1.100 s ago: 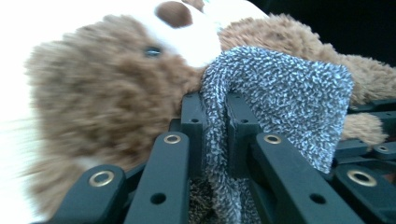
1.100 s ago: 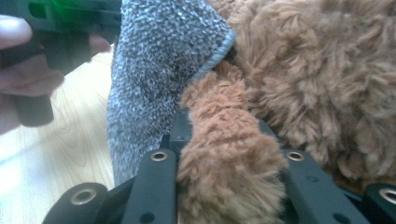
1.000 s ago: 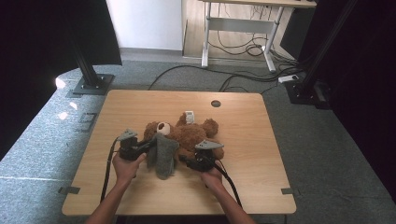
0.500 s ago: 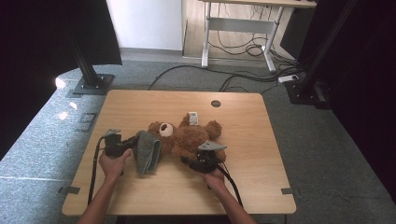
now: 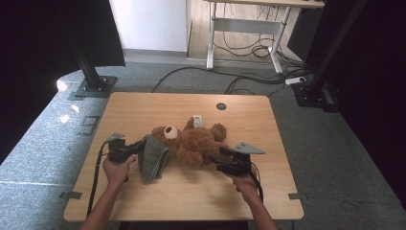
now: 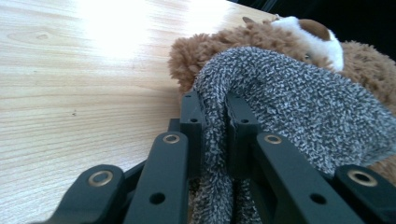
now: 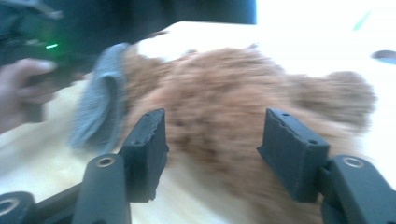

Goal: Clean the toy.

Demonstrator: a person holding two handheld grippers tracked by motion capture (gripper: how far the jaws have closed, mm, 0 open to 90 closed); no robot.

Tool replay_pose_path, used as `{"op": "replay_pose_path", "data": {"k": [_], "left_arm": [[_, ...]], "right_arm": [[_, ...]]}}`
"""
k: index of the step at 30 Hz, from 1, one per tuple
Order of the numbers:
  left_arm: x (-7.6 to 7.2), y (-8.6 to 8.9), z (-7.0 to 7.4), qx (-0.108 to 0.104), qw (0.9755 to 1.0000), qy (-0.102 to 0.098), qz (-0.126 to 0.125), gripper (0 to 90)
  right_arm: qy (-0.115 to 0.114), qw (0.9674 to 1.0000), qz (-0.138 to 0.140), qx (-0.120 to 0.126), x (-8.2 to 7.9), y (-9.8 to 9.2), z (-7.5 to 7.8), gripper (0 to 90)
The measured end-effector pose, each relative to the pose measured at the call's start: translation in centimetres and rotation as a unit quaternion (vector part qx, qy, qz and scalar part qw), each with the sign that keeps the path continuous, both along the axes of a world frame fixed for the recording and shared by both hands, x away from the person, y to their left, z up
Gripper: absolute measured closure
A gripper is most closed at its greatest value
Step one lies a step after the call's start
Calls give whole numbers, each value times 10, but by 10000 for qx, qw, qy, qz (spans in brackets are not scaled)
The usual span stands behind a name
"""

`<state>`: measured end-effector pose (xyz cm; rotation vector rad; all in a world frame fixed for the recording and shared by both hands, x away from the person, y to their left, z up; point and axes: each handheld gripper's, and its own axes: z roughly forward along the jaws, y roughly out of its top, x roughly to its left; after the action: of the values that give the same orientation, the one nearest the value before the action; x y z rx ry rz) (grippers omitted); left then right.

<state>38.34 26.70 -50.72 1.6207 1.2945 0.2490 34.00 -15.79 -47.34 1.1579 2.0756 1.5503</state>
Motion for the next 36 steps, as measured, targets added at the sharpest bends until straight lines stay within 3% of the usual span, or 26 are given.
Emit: {"op": "replay_pose_path", "data": {"k": [5,8,10,13,14,16,20,24,31,36], "left_arm": [[-1,-2,0,-41,10000,-3,-10,794],[-1,-2,0,-87,10000,24,-29,794],[-2,-2,-1,-167,9998,31,-58,794],[-4,-6,1,-362,9991,-2,-202,797],[-6,-9,4,-439,9986,-27,-278,798],[-9,-17,11,-536,9972,-137,-497,799],[-14,-38,27,-764,9921,-329,-938,800],[-14,-66,43,-1092,9834,-378,-1401,801],[-8,-115,50,-1191,9729,-288,-1963,800],[-9,-150,54,-1242,9635,-256,-2359,800]], "right_arm": [[191,9993,-269,-157,18,-23,-8,324],[571,9978,-204,-272,33,-23,-22,268],[703,9973,-94,-196,37,-21,-28,274],[586,9982,-24,-141,36,-16,-35,441],[578,9981,12,-231,36,-14,-35,482],[597,9981,49,-134,36,-17,-33,538],[571,9983,53,-109,35,-16,-32,592],[548,9984,45,-143,34,-14,-31,605],[562,9983,62,-113,33,-15,-33,602],[561,9983,64,-118,33,-14,-33,602]]}}
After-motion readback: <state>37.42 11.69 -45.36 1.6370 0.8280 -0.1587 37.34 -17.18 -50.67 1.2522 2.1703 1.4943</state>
